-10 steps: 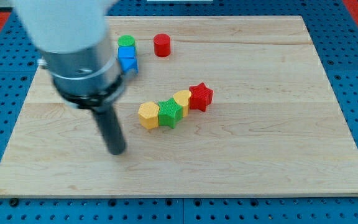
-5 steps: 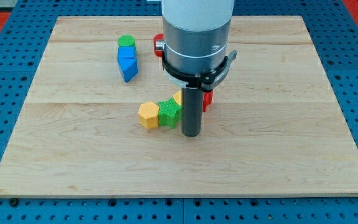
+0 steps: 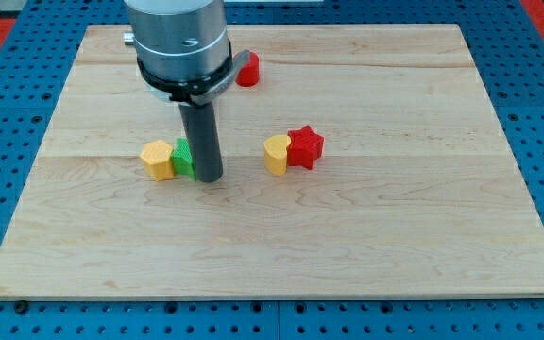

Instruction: Move the green star bottom to the blue triangle

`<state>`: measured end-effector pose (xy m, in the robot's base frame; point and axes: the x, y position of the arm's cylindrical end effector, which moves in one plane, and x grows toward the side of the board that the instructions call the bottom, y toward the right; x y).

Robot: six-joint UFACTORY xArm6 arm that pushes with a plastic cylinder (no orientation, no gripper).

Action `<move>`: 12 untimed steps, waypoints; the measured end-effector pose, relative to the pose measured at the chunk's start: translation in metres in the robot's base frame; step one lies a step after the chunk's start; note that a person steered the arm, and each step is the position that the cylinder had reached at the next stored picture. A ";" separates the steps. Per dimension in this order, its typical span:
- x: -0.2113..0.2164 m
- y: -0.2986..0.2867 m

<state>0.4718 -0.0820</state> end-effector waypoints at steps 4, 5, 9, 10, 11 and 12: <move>0.025 -0.038; 0.013 -0.038; -0.025 -0.034; -0.031 -0.034; -0.033 -0.034; -0.037 -0.034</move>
<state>0.4345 -0.1160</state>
